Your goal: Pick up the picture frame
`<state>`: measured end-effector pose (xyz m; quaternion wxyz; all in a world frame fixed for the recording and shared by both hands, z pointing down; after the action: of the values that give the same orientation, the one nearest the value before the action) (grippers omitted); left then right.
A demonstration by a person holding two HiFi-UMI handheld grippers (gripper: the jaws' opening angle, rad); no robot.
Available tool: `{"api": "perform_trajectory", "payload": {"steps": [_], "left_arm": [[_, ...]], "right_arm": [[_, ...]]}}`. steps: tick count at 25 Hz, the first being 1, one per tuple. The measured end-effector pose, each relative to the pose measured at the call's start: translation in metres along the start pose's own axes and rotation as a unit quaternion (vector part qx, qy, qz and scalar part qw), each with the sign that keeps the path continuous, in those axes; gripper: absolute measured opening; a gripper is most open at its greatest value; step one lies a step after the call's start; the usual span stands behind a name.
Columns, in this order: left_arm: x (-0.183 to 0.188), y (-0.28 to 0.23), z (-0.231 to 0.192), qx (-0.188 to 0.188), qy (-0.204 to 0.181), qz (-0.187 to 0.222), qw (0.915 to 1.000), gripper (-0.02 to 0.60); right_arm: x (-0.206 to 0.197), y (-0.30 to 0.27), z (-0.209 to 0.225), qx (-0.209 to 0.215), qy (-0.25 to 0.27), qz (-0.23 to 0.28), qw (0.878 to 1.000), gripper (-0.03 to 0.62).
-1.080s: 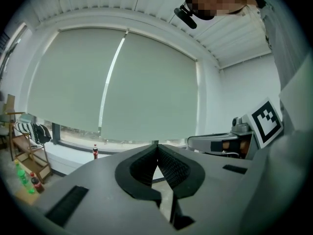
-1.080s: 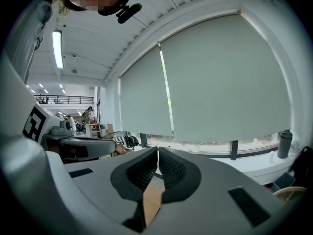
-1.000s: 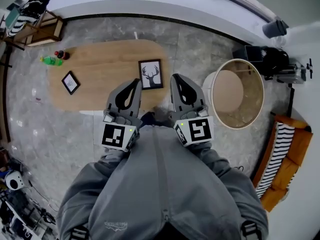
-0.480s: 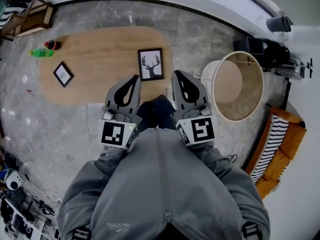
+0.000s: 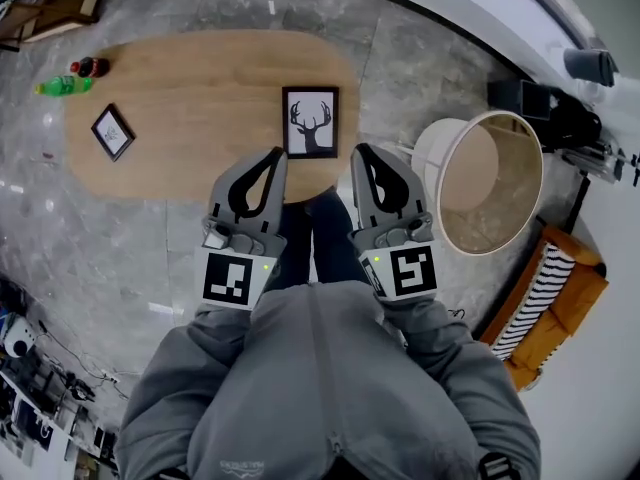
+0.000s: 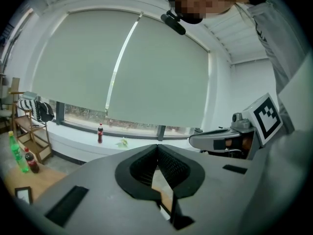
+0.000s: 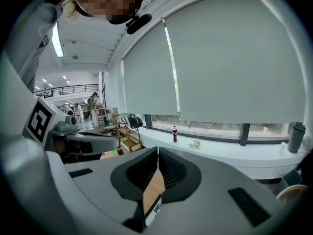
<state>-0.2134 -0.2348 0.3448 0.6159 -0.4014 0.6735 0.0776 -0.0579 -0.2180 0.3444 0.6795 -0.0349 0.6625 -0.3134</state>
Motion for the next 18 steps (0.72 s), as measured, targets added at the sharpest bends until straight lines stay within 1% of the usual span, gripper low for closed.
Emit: {"api": "perform_trajectory", "payload": {"steps": [4, 8, 12, 14, 18], "left_arm": [[-0.035, -0.034, -0.009, -0.004, -0.010, -0.020, 0.9997, 0.017], [-0.078, -0.068, -0.016, -0.014, -0.018, -0.034, 0.9992, 0.017], [-0.120, -0.089, -0.018, -0.028, -0.045, -0.045, 0.9976, 0.017], [-0.142, -0.100, -0.020, -0.032, -0.044, -0.048, 0.9973, 0.017], [-0.184, -0.123, -0.024, -0.036, -0.020, -0.049, 0.9979, 0.017]], "right_arm": [[-0.038, -0.033, 0.022, 0.008, -0.009, -0.007, 1.000, 0.031], [-0.084, -0.063, 0.042, 0.014, -0.021, -0.009, 1.000, 0.031], [-0.129, -0.082, 0.053, 0.017, -0.027, -0.010, 0.999, 0.031], [-0.153, -0.092, 0.059, 0.017, -0.032, -0.019, 0.999, 0.031], [-0.194, -0.107, 0.070, 0.021, -0.036, -0.034, 0.999, 0.031]]}}
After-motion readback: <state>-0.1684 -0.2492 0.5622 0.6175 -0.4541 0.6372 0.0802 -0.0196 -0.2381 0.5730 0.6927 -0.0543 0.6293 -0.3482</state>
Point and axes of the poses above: the fingertips, and each gripper's own axes: y backward along the fingers, z to its right, x out of its top, the point moved 6 cm from there along y, backward along the fingers, and after that the axes turned 6 degrees about -z, right-handed, at the moved point
